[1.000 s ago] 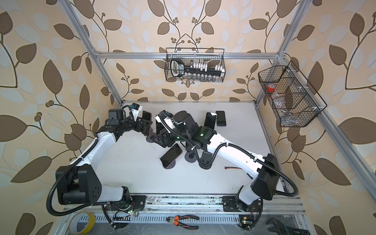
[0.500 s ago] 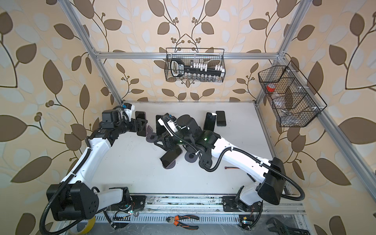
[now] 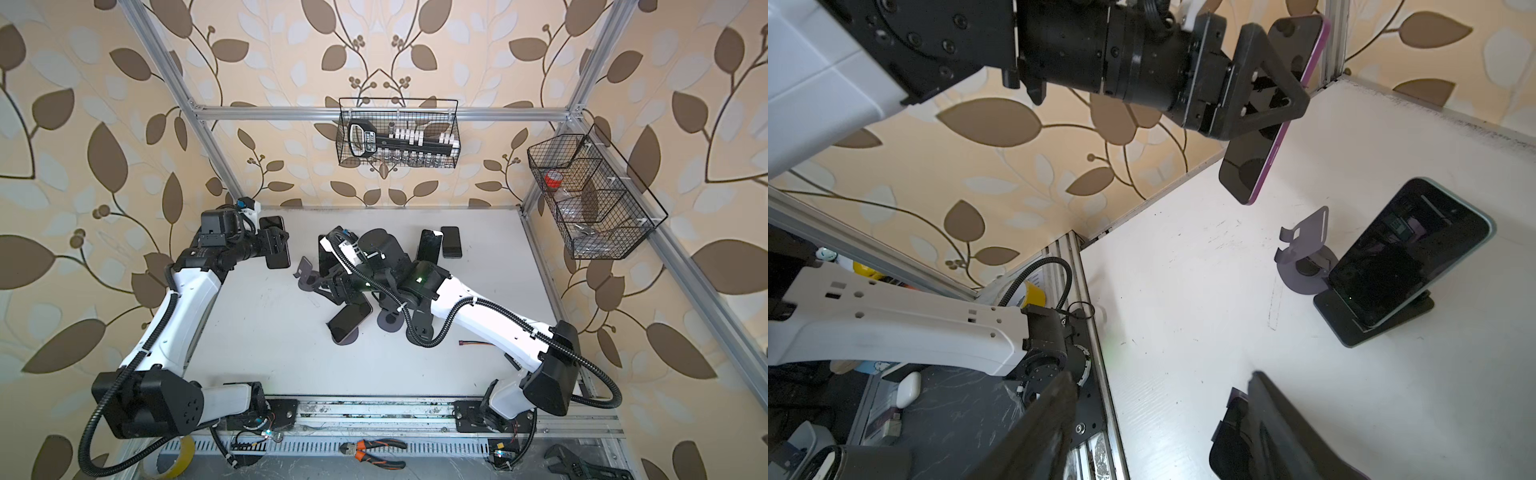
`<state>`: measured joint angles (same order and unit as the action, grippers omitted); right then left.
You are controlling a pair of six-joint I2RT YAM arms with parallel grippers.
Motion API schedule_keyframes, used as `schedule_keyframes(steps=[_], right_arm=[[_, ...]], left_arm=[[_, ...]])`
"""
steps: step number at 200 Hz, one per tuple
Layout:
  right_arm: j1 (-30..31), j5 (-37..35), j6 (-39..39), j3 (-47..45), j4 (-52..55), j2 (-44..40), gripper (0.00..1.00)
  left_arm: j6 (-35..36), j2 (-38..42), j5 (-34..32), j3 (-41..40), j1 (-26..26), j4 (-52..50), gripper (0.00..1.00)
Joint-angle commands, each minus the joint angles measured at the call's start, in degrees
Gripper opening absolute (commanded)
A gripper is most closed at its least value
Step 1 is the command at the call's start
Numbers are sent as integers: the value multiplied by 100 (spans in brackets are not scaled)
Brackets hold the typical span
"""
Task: Remove the phone from the phone stand
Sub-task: Remove the phone from the phone stand, then place the phone at the top-left of the table.
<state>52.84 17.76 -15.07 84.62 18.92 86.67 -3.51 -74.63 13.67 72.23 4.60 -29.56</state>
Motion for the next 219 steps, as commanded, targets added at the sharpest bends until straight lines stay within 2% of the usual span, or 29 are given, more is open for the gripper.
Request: schedule_keyframes(steps=[1,57,90,162,219], right_arm=[[-81,18,304,431,305,219,67],[-953,706,425,691,307,644,67],[-1227,883,452,798,306,871,67],[-1294,1041,460,847,269,1063,67],[-1294,1228,417,863,256,1067,67]], left_arm=[[-53,-280,-369,515,49,74,0],[-139,-1384,-515,1413,48,65,0],[-115,-1831,-461,1730,50,20,0],[224,-2807,-453,2531,41,-389,0],[267,-3141,-429,2903,-20,-489,0]])
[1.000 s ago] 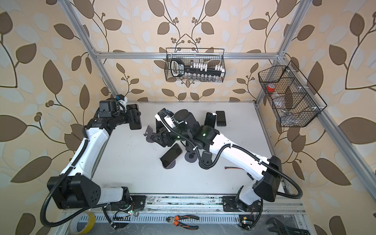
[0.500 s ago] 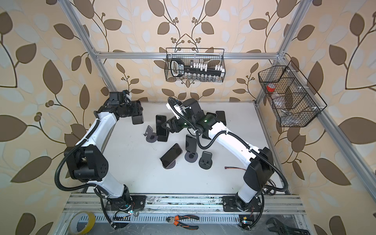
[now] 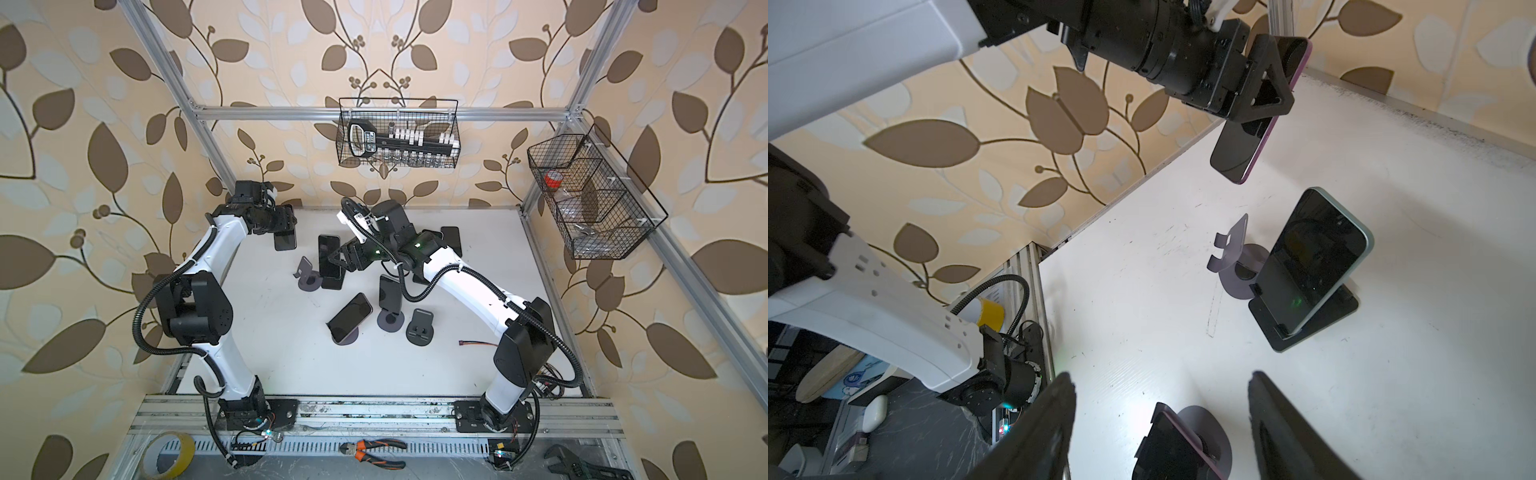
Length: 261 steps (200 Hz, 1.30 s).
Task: Remove the phone from the phone stand
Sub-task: Place the phone at the top-left of the table.
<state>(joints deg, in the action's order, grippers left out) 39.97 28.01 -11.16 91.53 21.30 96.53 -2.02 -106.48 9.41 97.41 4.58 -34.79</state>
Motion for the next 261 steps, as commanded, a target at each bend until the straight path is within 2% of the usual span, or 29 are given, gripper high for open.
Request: schedule_keyframes(steps=[1,74,136,261], right_arm=[[-6,208,26,172,21,79,67],[-7,338,61,167,108,42,68],[-11,385,-7,-55,131,-112,68],[-6,578,-210,-147,127,-53,67]], left_arm=[[121,41,-2,385,-18,33,0],[312,-611,-46,1013,-167,-272,0],[514,-1165,-329,1356,-299,-345,0],[591,-2369,-414,2167,-308,-271,0]])
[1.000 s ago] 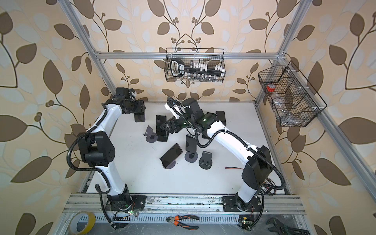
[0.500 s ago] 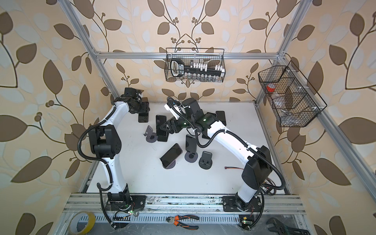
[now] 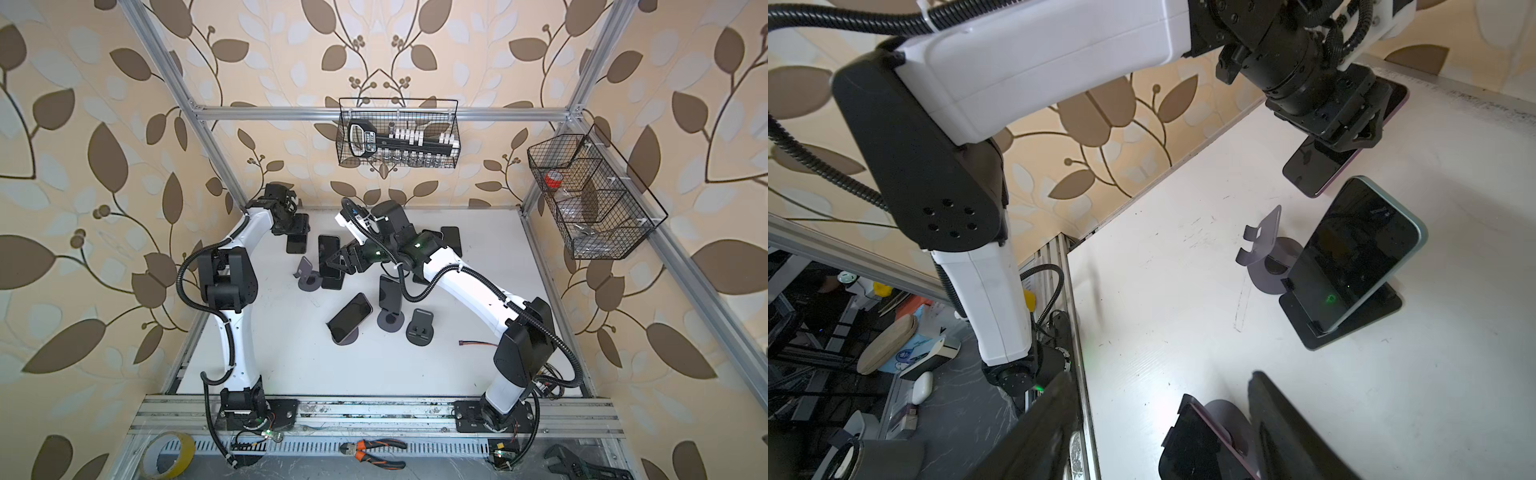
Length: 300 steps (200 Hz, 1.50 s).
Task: Remove the phone from the phone stand
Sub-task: Place the phone at the top-left of the table.
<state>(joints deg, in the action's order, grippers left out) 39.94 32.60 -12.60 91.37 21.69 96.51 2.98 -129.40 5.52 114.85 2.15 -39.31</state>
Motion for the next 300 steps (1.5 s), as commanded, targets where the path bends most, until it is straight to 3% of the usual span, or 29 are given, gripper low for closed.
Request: schedule_keyframes(steps=[1,54,165,253,300], right_arm=[[-4,117,-67,-134,88,-52,67],[5,141,-129,-179,70,-18,67],[0,181,-205,-134,44,81,66],[4,150,-216,-245,18,-5,66],[6,133,-199,-400,-13,-122,66]], left_arm=[[89,-85,-29,424,-61,184,0],[103,-510,-25,766,-66,136,0],[102,-592,-260,980,-219,-76,0],[-13,-1133,-259,1927,-369,-745,0],[-19,-1227,-323,1936,-391,-929,0]])
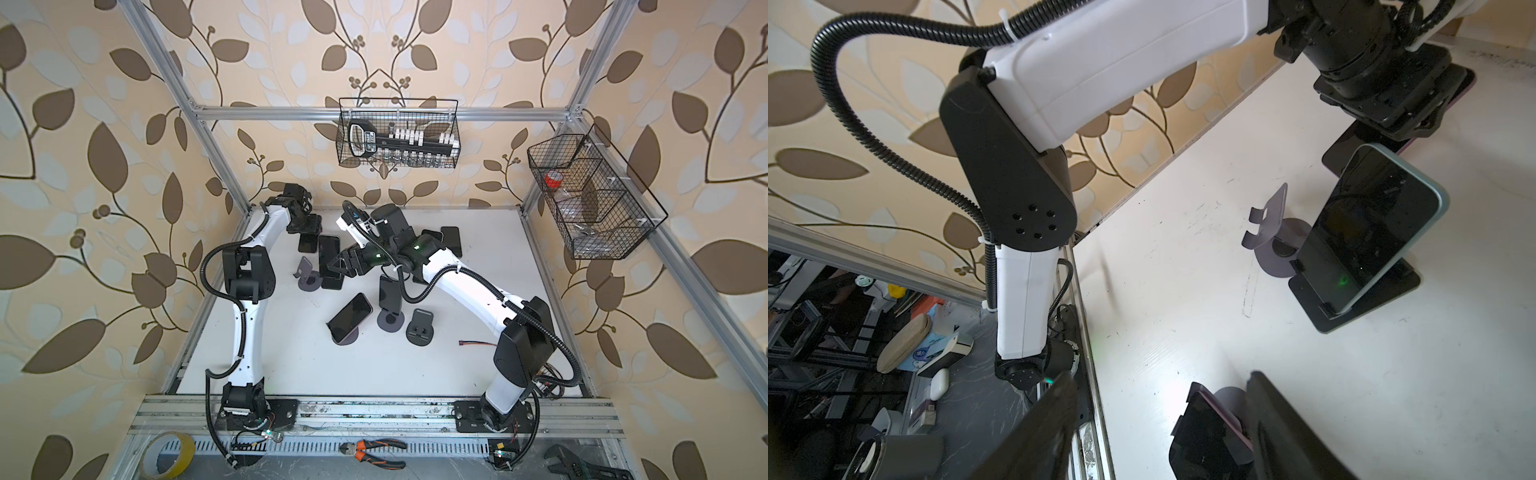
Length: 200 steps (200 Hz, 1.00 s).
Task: Remove the phone from the phone stand
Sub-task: Place the phone at the top-left of the table.
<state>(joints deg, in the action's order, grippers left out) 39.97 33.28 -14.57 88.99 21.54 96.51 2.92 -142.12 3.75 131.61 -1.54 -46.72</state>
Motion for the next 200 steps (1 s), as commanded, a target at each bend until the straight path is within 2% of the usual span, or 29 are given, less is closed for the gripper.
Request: schedule_keyframes(steps=[1,99,150,200], right_arm=[[3,65,-2,-162,5,-127,66],[2,93,15,-461,-27,-232,66],[0,56,15,-453,-27,-238,66],[-2,46,24,-507,-27,-230,66]], left_arm=[[-16,45,-150,260,-22,-193,0],[-87,-68,-217,225,-22,-241,2],[-88,-79,-320,147,-22,-241,14],[-100,-21,-317,-142,-24,-123,20]])
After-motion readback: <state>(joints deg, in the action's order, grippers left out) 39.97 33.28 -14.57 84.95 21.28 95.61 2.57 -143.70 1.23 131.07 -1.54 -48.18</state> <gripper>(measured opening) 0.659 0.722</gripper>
